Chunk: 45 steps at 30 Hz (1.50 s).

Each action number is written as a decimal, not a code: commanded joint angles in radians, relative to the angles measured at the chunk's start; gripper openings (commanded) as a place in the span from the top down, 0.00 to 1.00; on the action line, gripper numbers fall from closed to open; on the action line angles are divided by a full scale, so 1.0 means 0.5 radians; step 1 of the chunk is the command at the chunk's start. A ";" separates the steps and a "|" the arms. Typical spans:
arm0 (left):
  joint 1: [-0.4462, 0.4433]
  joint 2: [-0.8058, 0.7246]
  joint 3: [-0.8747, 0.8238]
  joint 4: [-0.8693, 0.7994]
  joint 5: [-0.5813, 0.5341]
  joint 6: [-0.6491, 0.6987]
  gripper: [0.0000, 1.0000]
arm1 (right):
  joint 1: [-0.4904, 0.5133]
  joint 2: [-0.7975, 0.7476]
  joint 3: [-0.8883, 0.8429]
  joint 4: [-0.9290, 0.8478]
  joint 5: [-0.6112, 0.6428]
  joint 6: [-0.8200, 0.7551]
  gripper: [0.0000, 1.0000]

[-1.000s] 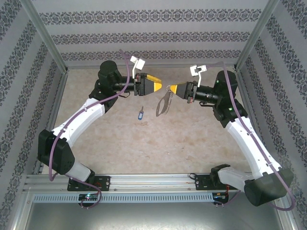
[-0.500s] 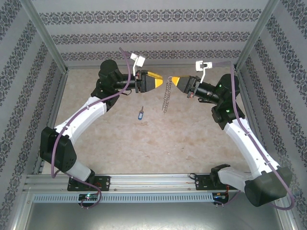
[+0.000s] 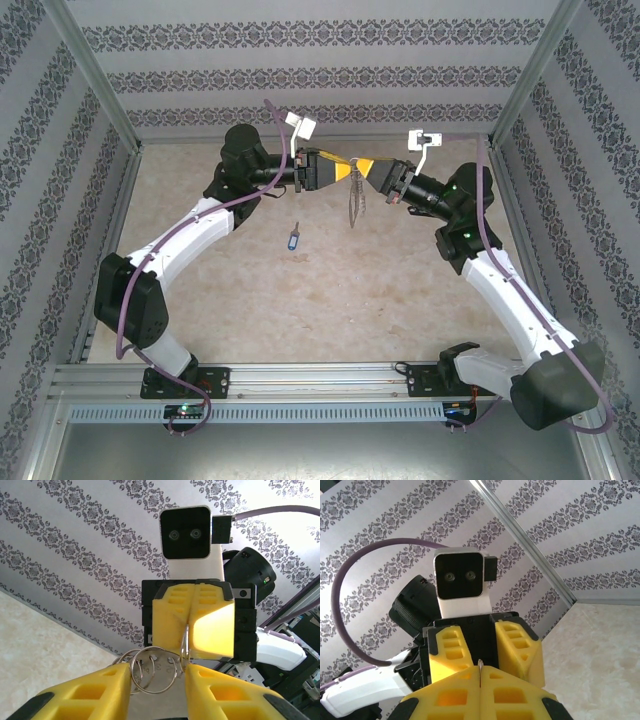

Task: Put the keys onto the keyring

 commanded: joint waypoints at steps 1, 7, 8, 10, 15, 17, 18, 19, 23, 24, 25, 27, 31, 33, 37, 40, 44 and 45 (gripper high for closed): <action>-0.029 0.009 0.090 0.112 0.005 -0.007 0.69 | 0.029 0.011 -0.016 0.192 0.036 0.033 1.00; -0.053 0.041 0.109 0.199 0.007 -0.063 0.79 | 0.031 0.025 -0.022 0.204 0.038 0.032 1.00; -0.056 0.047 0.107 0.216 0.008 -0.072 0.80 | 0.034 0.029 -0.022 0.206 0.038 0.033 1.00; -0.056 0.054 0.102 0.270 0.005 -0.104 0.80 | 0.037 0.032 -0.019 0.201 0.037 0.028 1.00; -0.056 0.067 0.111 0.361 0.010 -0.176 0.79 | 0.048 0.024 -0.020 0.167 0.038 -0.002 1.00; -0.056 0.067 0.124 0.361 0.015 -0.181 0.75 | 0.052 0.023 -0.022 0.162 0.041 -0.007 1.00; -0.058 0.066 0.127 0.361 0.017 -0.184 0.74 | 0.052 0.022 -0.024 0.164 0.044 -0.012 1.00; -0.057 0.064 0.129 0.364 0.018 -0.189 0.73 | 0.052 0.020 -0.027 0.164 0.046 -0.013 1.00; -0.056 0.043 0.118 0.371 0.029 -0.200 0.66 | 0.052 0.010 -0.032 0.175 0.053 -0.014 1.00; -0.056 0.038 0.109 0.373 0.029 -0.202 0.66 | 0.052 0.008 -0.034 0.176 0.053 -0.013 1.00; -0.059 0.034 0.111 0.384 0.032 -0.208 0.68 | 0.057 0.006 -0.035 0.173 0.053 -0.015 1.00; -0.056 0.038 0.119 0.404 0.047 -0.228 0.76 | 0.060 0.005 -0.035 0.173 0.053 -0.017 1.00; -0.057 0.035 0.113 0.442 0.056 -0.253 0.93 | 0.065 -0.007 -0.045 0.161 0.072 -0.027 1.00; -0.056 0.026 0.103 0.456 0.062 -0.261 1.00 | 0.065 -0.021 -0.052 0.140 0.088 -0.042 1.00; -0.056 0.010 0.130 0.300 0.126 -0.150 1.00 | 0.067 -0.056 -0.028 -0.016 0.094 -0.105 0.97; -0.057 -0.019 0.218 -0.182 0.213 0.204 1.00 | 0.064 -0.115 0.105 -0.516 0.078 -0.358 0.67; -0.059 -0.049 0.496 -1.405 0.191 1.119 1.00 | 0.032 -0.161 0.294 -1.154 -0.001 -0.734 0.58; -0.062 -0.036 0.592 -1.717 0.157 1.348 1.00 | 0.016 -0.162 0.350 -1.292 -0.031 -0.818 0.58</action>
